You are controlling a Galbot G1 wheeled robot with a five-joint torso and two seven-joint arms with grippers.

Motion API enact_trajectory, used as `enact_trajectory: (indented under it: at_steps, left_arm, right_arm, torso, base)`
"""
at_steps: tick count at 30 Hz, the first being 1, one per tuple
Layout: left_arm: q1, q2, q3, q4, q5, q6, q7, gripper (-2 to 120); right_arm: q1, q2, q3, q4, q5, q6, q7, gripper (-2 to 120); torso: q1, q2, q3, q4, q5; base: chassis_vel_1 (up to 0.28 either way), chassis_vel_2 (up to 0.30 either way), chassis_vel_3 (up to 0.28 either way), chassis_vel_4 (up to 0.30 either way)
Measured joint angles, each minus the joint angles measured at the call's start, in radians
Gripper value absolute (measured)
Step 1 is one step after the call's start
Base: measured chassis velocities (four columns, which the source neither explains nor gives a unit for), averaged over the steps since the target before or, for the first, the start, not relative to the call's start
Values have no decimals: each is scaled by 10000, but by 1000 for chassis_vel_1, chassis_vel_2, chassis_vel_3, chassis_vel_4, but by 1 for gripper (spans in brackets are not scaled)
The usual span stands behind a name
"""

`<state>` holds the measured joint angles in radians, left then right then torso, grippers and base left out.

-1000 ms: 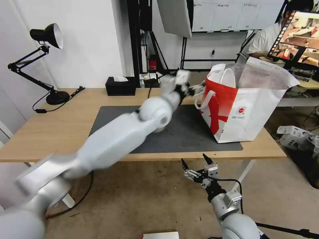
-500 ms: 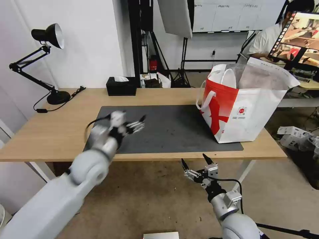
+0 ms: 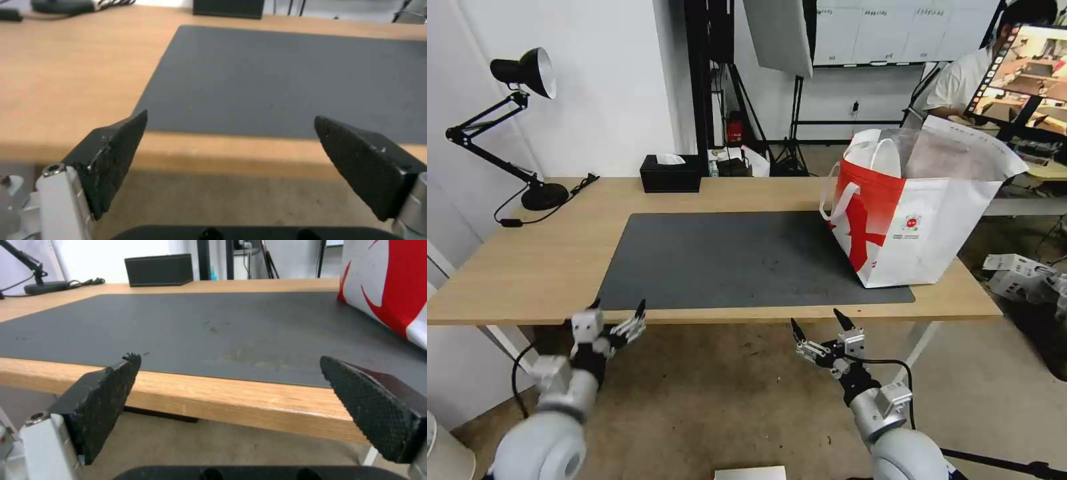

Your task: Pick up the trash from the table and place it into the takeout bag.

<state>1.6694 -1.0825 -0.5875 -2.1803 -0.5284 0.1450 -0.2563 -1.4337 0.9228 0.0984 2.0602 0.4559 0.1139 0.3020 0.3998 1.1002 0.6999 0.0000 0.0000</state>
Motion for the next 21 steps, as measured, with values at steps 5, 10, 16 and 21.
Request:
enact_trajectory:
  at_steps: [5,10,16,21]
  left_arm:
    - [254,-217,-52,-27,102,-134,-4,100]
    - [239,-281,-59,-18,121,-127,-7,100]
    - [186,-276,-22,-7,114,-109,-23,100]
    - [163,-269,-4,-2,104,-96,-30,100]
  right_arm:
    - [0,0,0,0,0,0,0,100]
    - [0,1,0,0,0,0,0,100]
    - [0,0,0,0,0,0,0,100]
    - [0,0,0,0,0,0,0,100]
  torso:
    - [1,-1,1,0,1]
    - [2,-1,1,-1,1]
    - [2,-2,1,0,0]
    - [2,-2,1,-1,0]
  base:
    - [0,0,0,0]
    - [0,0,0,0]
    - [0,0,0,0]
    - [0,0,0,0]
